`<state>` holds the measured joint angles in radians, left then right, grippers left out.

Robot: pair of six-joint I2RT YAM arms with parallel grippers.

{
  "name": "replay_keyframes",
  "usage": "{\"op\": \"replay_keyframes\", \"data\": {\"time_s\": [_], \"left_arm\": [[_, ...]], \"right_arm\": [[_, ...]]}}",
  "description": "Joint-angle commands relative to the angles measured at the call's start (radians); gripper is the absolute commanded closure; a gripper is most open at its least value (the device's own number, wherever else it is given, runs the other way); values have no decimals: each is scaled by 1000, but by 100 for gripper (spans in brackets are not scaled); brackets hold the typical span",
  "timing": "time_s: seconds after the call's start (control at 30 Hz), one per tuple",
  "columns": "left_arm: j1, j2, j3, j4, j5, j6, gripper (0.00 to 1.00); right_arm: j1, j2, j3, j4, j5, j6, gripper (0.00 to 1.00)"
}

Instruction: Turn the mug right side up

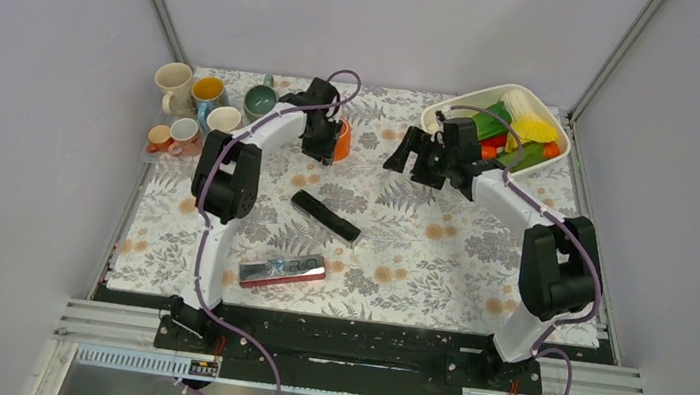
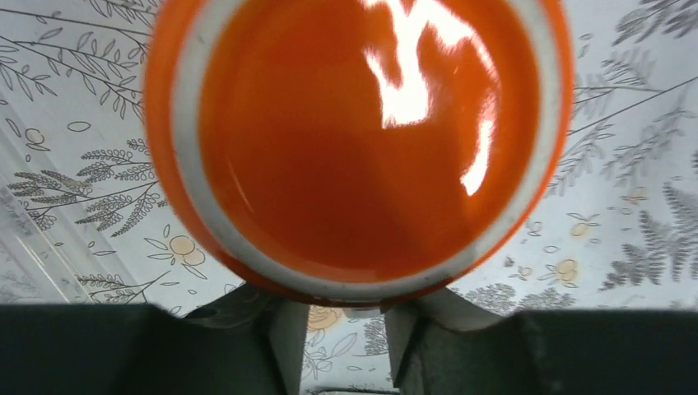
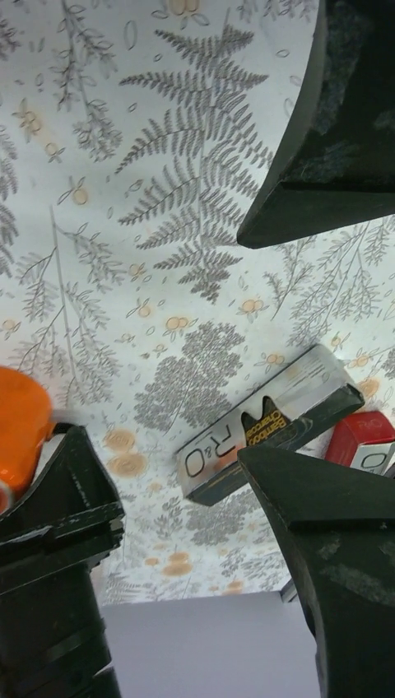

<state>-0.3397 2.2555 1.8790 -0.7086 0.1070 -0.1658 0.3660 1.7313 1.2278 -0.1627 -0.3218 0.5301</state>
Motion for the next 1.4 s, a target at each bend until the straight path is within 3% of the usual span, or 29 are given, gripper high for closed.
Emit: {"op": "replay_keyframes", "data": {"time_s": [0.0,0.07,0.3,0.43,0.63,0.83,1.13,1.2,1.23,1.3,1.37], "left_arm": [[-2,28,65,-29,-73,34,71],[-1,27,76,-29,-70,32,100],[18,-87,91,7,100,25,100],[21,-164,81,19,241,8,100],[5,-277,-47,117,453,-73,100],[-16,-322,-64,157,756,-142,100],[-61,-361,-151,205,858,-170,100],[-68,-364,-168,204,882,-169,100],[-71,-362,-176,204,896,-169,100],[-76,-363,-187,204,918,-163,100],[-76,-364,-189,204,933,-154,100]], "right_arm": [[4,-86,-40,6,44,-35,1],[4,-107,-60,6,47,-38,1],[4,-176,-111,20,2,-56,1],[4,-186,-148,122,-80,0,1],[4,-153,-292,535,-147,318,1],[4,-71,-336,977,-137,601,1],[5,-76,-242,977,-122,574,6],[5,-71,-232,977,-124,573,13],[5,-66,-224,982,-128,578,21],[5,-53,-219,1020,-136,596,48],[3,-52,-220,1029,-130,595,82]]}}
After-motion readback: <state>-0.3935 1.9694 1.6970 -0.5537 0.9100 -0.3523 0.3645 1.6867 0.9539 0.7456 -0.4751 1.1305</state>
